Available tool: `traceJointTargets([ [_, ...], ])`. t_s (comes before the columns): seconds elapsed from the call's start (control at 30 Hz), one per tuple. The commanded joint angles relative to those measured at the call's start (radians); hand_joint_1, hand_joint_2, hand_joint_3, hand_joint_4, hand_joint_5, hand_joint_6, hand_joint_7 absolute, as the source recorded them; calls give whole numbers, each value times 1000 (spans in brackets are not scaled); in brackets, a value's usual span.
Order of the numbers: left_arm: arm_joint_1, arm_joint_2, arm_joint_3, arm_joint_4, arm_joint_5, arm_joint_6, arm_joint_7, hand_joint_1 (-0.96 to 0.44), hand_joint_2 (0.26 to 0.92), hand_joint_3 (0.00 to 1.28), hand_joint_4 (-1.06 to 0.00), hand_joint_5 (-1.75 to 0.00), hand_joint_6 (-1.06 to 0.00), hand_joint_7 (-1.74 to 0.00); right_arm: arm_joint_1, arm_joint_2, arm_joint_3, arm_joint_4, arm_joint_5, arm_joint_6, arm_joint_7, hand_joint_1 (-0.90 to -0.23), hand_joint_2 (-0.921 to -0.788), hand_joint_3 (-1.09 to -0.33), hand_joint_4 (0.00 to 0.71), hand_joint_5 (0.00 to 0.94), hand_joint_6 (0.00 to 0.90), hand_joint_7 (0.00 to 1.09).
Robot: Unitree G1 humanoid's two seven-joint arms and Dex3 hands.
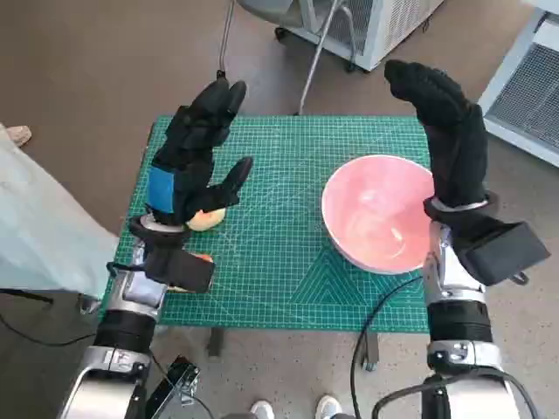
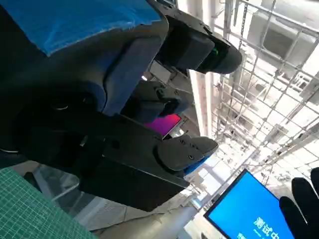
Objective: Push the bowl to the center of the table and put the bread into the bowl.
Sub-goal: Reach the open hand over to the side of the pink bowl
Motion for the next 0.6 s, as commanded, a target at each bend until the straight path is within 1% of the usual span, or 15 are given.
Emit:
traceJointTargets([
  [0.03,-10,6,7,3,-15,-15,0,-60,736,689,-394,-1,-327,-288,28,8,-1,11,13,5,12,-569,-921,-706,339,1,25,763],
  [0.33,-5,-3,3,-6,-15,-14,-2,-63,738,691,-394,-1,-323,-298,26,8,-3,19,20,9,21,-560,-921,-710,337,0,24,762],
  [0.6,0,-5,5,-13,-26,-16,-13,-62,738,692,-394,0,-317,-309,29,15,1,15,17,12,22,-563,-921,-709,330,0,22,762],
])
